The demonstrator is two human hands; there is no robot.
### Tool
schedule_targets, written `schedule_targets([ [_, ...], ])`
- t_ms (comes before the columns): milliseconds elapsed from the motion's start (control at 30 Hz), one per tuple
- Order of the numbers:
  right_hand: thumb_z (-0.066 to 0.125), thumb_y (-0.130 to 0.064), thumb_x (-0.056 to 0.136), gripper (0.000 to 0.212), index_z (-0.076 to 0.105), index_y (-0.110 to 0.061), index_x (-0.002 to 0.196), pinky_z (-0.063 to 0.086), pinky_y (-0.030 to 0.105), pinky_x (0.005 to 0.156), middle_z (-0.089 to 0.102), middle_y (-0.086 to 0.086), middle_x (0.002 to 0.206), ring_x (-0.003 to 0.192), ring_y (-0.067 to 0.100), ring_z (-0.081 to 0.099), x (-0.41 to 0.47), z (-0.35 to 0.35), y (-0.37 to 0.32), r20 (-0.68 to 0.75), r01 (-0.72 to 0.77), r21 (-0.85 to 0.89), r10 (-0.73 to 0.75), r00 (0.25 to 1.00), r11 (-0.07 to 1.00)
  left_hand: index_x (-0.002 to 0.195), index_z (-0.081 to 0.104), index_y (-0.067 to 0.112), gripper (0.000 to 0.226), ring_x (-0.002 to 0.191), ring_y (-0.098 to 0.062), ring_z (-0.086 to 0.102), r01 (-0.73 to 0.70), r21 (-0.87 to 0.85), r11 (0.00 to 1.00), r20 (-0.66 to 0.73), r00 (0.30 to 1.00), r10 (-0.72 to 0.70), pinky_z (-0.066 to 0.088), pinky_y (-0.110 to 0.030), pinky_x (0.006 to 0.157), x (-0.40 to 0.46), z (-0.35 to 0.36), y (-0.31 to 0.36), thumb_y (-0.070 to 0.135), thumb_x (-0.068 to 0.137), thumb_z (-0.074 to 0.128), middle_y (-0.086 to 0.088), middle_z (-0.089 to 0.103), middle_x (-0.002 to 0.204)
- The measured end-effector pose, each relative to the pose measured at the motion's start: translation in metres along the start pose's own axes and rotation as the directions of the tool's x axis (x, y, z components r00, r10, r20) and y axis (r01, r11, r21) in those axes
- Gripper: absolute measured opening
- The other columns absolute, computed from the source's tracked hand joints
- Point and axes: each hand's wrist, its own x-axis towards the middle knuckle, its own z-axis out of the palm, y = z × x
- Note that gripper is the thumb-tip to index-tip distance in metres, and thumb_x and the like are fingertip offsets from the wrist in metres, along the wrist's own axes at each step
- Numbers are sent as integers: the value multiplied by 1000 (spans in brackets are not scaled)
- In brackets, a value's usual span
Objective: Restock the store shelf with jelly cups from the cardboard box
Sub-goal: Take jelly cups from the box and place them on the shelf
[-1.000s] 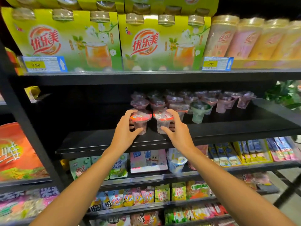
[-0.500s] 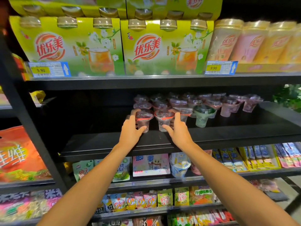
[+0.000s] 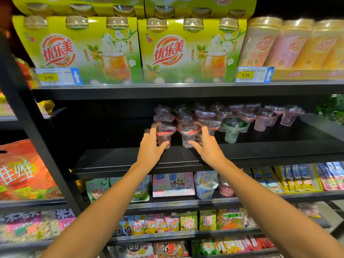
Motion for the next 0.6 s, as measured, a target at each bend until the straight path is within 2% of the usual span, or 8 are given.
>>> schedule_targets([
  [67, 72, -29, 94, 59, 31, -29, 137, 54, 49, 101, 61, 14, 137, 122, 26, 62, -13, -7, -9, 15, 19, 29, -20, 1000, 999, 150, 29, 30, 82, 111, -22, 60, -14, -17, 1000, 33, 999, 15, 55, -40, 94, -2, -5, -2, 33, 85, 79, -11, 56, 125],
  [133, 74, -27, 93, 72, 26, -30, 147, 52, 46, 105, 56, 12, 142, 126, 24, 60, -25, -15, -9, 7, 20, 28, -20, 1000, 999, 153, 20, 39, 89, 109, -19, 60, -34, -13, 999, 74, 997, 35, 56, -42, 92, -9, -13, -2, 39, 85, 78, -8, 54, 124],
  [200, 73, -28, 93, 75, 26, -30, 152, 54, 42, 102, 60, 7, 137, 119, 20, 62, -39, -25, -6, -32, 21, 34, -20, 999, 999, 155, 14, 42, 92, 107, -18, 59, -53, 39, 998, 97, 994, 49, 55, -42, 88, -20, -25, 0, 43, 87, 76, -6, 51, 124],
  [267, 72, -30, 94, 62, 40, -30, 147, 56, 40, 96, 65, -4, 126, 108, 11, 64, -55, -37, -3, -87, 47, 15, -46, 995, 999, 156, 13, 42, 90, 116, -17, 56, -70, 108, 992, 113, 992, 58, 54, -43, 90, -34, -40, 2, 41, 89, 73, -2, 47, 136],
  [333, 70, -31, 94, 40, 57, -28, 133, 58, 39, 92, 66, -12, 119, 103, 5, 64, -74, -47, 0, -124, 119, -56, -125, 984, 991, 155, 22, 38, 78, 129, -14, 48, -120, 208, 971, 123, 988, 96, 52, -43, 97, -54, -55, 3, 40, 93, 68, 5, 40, 149],
  [400, 67, -31, 95, 28, 64, -28, 123, 57, 37, 91, 65, -15, 117, 104, 3, 63, -95, -53, 1, -94, 234, -93, -242, 966, 968, 150, 38, 30, 62, 135, -15, 44, -198, 337, 920, 117, 979, 168, 50, -44, 103, -77, -68, 7, 40, 94, 64, 6, 41, 151],
  [500, 65, -28, 98, 23, 66, -23, 120, 53, 34, 98, 65, -11, 121, 114, 9, 62, -132, -49, 6, 9, 392, -70, -392, 920, 917, 141, 54, 18, 49, 130, -21, 51, -345, 436, 831, 131, 938, 321, 49, -41, 104, -122, -78, 13, 32, 95, 65, -2, 54, 142],
  [600, 64, -27, 99, 23, 67, -20, 121, 50, 30, 100, 66, -8, 123, 118, 12, 61, -177, -26, 23, 123, 477, -40, -469, 874, 878, 137, 59, 15, 41, 129, -23, 53, -432, 432, 792, 210, 902, 378, 48, -37, 105, -178, -67, 8, 33, 100, 60, -4, 57, 139],
])
